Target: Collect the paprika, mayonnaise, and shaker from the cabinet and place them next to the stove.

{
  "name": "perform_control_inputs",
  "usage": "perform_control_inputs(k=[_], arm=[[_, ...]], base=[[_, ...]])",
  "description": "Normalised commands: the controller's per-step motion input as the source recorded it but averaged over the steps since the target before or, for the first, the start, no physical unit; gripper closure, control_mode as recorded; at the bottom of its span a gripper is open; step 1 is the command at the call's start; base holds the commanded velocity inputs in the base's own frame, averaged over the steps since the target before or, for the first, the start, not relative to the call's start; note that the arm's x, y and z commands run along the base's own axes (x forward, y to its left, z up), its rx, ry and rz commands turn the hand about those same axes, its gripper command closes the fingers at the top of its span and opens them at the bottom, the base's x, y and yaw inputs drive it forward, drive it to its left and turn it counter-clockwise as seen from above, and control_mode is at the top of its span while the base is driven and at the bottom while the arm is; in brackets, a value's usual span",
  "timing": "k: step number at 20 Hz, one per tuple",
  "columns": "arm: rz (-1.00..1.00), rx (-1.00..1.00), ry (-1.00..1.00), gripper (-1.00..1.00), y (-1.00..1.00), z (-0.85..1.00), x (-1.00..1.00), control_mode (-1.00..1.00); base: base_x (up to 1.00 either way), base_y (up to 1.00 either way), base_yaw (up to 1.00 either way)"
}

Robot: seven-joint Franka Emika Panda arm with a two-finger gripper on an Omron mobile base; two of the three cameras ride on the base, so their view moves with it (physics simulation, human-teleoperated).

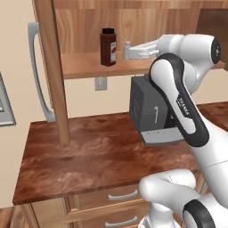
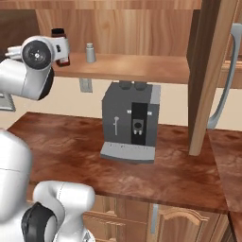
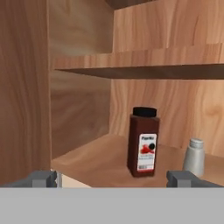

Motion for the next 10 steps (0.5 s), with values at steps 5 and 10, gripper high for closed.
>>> perform_control_inputs(k=[5, 10], arm=[[0.02, 0.06, 0.00, -1.00, -0.01, 0.01, 0.47, -1.00], [0.03, 0.02, 0.00, -1.00, -0.20, -0.01, 0.46, -1.00]], base=[[0.00, 0.00, 0.00], [0.00, 0.00, 0.00]])
